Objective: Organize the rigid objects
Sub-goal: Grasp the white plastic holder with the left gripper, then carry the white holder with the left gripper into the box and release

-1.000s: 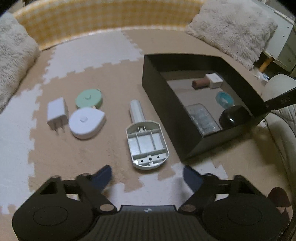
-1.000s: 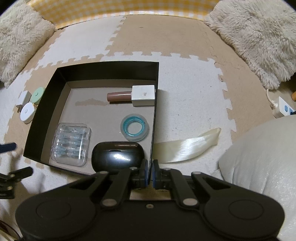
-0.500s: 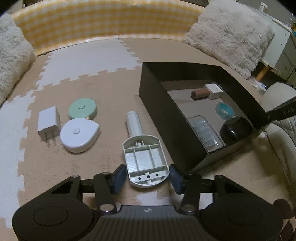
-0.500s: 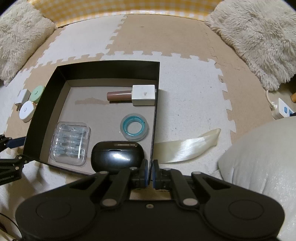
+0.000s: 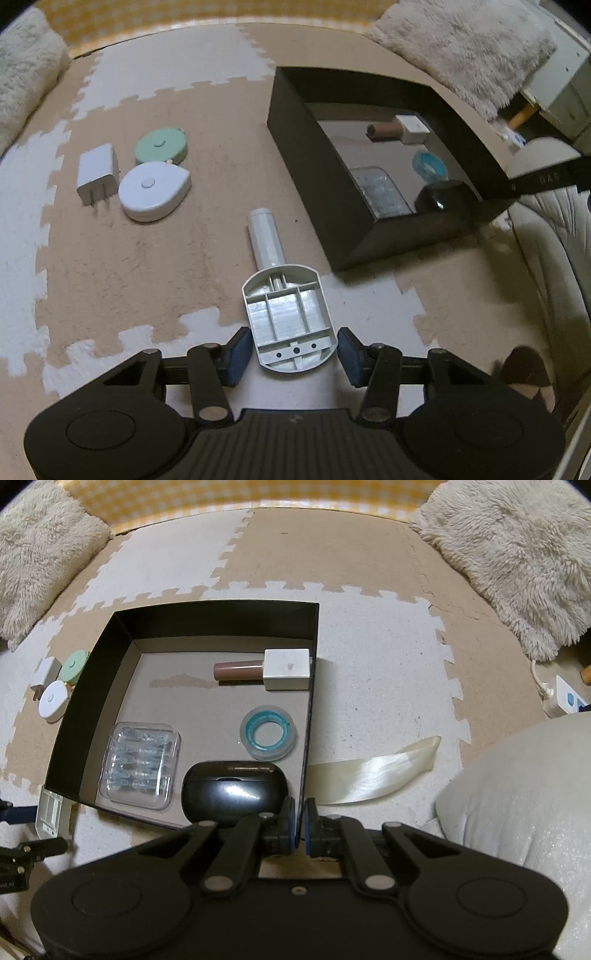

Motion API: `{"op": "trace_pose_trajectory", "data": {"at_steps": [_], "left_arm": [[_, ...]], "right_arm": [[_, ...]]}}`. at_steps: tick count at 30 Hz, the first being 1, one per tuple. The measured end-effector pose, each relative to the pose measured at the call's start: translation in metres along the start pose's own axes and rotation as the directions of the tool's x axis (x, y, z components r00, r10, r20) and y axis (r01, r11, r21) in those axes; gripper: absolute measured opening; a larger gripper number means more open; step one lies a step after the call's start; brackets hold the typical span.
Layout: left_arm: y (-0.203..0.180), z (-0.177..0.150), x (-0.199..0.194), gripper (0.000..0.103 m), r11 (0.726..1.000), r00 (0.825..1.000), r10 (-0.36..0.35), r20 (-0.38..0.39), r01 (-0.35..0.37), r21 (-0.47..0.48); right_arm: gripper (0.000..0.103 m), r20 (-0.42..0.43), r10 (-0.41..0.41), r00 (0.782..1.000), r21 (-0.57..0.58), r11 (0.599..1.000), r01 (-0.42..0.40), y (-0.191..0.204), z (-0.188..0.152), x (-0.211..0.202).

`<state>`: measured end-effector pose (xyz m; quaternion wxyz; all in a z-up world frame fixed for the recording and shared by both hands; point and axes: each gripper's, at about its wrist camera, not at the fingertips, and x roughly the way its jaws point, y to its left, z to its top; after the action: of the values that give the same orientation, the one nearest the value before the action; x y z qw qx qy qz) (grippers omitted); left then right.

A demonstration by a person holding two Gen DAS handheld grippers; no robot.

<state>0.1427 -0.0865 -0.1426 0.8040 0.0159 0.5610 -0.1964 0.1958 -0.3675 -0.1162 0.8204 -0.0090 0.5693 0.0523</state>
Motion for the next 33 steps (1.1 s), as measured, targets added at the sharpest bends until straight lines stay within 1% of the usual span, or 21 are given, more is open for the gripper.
{"op": "trace_pose_trajectory", "data": {"at_steps": [3,8,11,13,15,16,18,22,27,31,32,33], "left_arm": [[0.005,0.004,0.002,0.056,0.998,1.0,-0.01,0.025,0.012,-0.065],[0.015,0.009,0.009,0.057,0.986,0.998,-0.02,0.068,0.031,-0.167],[0.01,0.012,0.011,0.057,0.989,0.996,0.005,0.085,0.008,-0.147],[0.007,0.013,0.012,0.057,0.992,0.996,0.019,0.083,-0.009,-0.125],[0.003,0.013,0.013,0.052,0.994,0.996,0.033,0.079,-0.025,-0.104],[0.004,0.013,0.012,0.052,0.994,0.997,0.029,0.078,-0.021,-0.104],[0.005,0.012,0.011,0.052,0.991,0.997,0.007,0.08,0.003,-0.13],[0.009,0.01,0.006,0.052,0.986,0.996,0.011,0.084,0.004,-0.168],[0.02,0.008,-0.004,0.051,0.967,0.995,-0.004,0.103,0.031,-0.253],[0.023,0.009,-0.013,0.051,0.957,0.991,-0.018,0.131,0.055,-0.284],[0.023,0.009,-0.014,0.049,0.956,0.99,-0.022,0.136,0.061,-0.287],[0.023,0.009,-0.016,0.049,0.955,0.99,-0.026,0.142,0.066,-0.289]], "right_arm": [[0.005,0.0,-0.001,1.0,-0.002,1.0,0.001,0.0,0.0,0.0],[0.005,-0.001,-0.004,1.0,-0.004,1.0,0.004,0.001,0.0,0.0],[0.005,-0.002,-0.007,1.0,-0.007,1.0,0.007,0.002,0.001,0.0],[0.005,-0.003,-0.006,1.0,-0.007,1.0,0.006,0.001,0.001,0.0],[0.005,-0.003,-0.008,1.0,-0.008,1.0,0.008,0.002,0.001,0.0],[0.005,-0.003,-0.008,1.0,-0.009,1.0,0.008,0.001,0.001,0.0],[0.005,-0.003,-0.009,1.0,-0.01,1.0,0.009,0.002,0.001,0.0],[0.005,-0.003,-0.007,1.0,-0.007,1.0,0.007,0.001,0.001,0.0],[0.005,-0.003,-0.006,1.0,-0.007,1.0,0.006,0.001,0.001,0.0],[0.005,-0.003,-0.004,1.0,-0.004,1.0,0.004,0.001,0.001,0.0],[0.005,-0.003,-0.004,1.0,-0.004,1.0,0.004,0.001,0.001,0.0],[0.005,-0.003,-0.004,1.0,-0.004,1.0,0.004,0.001,0.001,0.0]]}}
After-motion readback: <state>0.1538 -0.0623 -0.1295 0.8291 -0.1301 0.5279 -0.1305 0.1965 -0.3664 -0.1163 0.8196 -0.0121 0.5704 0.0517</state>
